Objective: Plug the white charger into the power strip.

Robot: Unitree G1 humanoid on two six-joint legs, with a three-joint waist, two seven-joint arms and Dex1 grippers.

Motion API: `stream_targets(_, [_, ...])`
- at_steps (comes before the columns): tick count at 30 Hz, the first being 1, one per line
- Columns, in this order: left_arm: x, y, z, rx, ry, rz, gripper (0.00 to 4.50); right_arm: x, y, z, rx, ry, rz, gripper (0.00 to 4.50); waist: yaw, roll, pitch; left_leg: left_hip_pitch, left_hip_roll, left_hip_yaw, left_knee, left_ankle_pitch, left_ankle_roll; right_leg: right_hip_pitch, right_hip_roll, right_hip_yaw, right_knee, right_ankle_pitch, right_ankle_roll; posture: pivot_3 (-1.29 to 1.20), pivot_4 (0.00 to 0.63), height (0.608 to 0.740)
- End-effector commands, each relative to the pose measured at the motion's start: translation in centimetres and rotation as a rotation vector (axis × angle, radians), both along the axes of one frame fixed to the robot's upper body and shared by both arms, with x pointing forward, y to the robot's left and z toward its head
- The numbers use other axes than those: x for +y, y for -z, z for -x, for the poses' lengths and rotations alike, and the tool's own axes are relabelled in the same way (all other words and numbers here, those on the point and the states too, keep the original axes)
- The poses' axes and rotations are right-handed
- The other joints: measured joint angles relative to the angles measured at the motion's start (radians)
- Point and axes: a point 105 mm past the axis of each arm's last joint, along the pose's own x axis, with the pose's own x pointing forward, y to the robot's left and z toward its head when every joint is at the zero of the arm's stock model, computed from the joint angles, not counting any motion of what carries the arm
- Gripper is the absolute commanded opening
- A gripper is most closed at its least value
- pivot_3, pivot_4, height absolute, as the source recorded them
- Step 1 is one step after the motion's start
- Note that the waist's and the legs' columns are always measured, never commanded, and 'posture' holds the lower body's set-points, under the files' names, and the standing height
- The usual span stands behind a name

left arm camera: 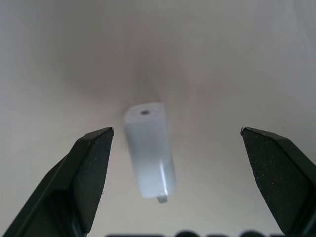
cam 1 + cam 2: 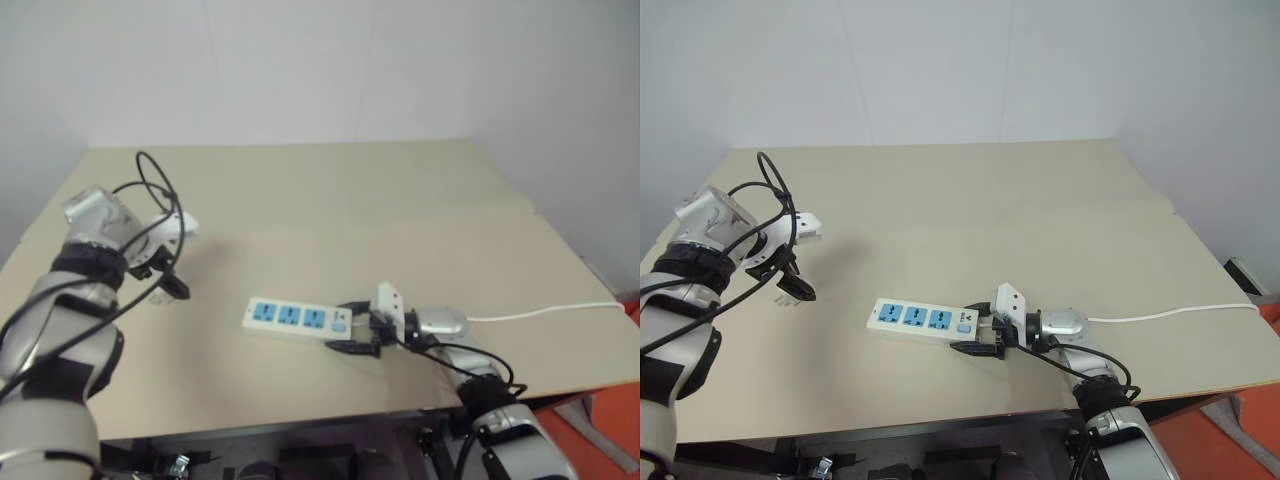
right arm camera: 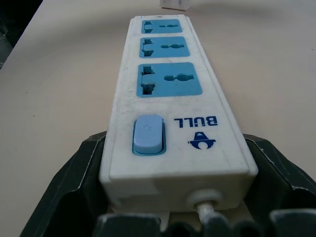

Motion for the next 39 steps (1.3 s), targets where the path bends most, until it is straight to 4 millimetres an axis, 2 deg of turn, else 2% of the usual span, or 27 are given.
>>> stream_targets(1, [1.0, -0.7, -0.4, -0.036, -0.025, -0.046, 4.50, 0.5, 0.0, 0.7, 0.009, -0.016, -0.016, 3.42, 0.001, 0.000, 0.000, 0.000, 0.000, 0.000, 0.000, 0.000, 0.000, 0.000, 0.000, 0.000, 0.000, 0.000, 0.000, 0.00, 0.150, 0.740])
stream_targets(11, [0.4, 0.6, -1.2, -0.026, -0.016, -0.077, 4.50, 0.6, 0.0, 1.0, 0.021, 0.011, -0.036, 3.42, 0.004, -0.001, 0.000, -0.002, 0.000, -0.001, 0.002, 0.000, 0.000, 0.000, 0.000, -0.001, 0.000, 0.000, 0.000, 0.00, 0.150, 0.740])
stream_targets(27, [-0.4, 1.5, -1.9, -0.035, 0.006, -0.113, 4.50, 0.6, 0.3, 1.5, 0.035, 0.034, -0.050, 3.42, 0.005, -0.001, 0.000, -0.001, 0.000, -0.001, 0.002, 0.000, 0.000, 0.000, 0.000, -0.001, 0.000, 0.000, 0.000, 0.00, 0.150, 0.740])
stream_targets(30, [-0.5, 1.5, -1.9, -0.031, 0.011, -0.112, 3.91, 0.6, 0.3, 1.6, 0.037, 0.036, -0.050, 3.42, 0.006, -0.001, 0.000, -0.001, 0.000, -0.001, 0.002, 0.000, 0.000, 0.001, 0.000, -0.001, 0.000, 0.000, 0.000, 0.00, 0.150, 0.740])
stream_targets(39, [-0.3, 1.6, -1.6, -0.014, 0.016, -0.109, 1.07, 0.5, 0.4, 1.6, 0.039, 0.043, -0.047, 3.42, 0.005, -0.001, 0.000, -0.001, 0.000, -0.001, 0.003, 0.000, 0.000, 0.001, 0.000, -0.001, 0.000, 0.000, 0.000, 0.00, 0.150, 0.740])
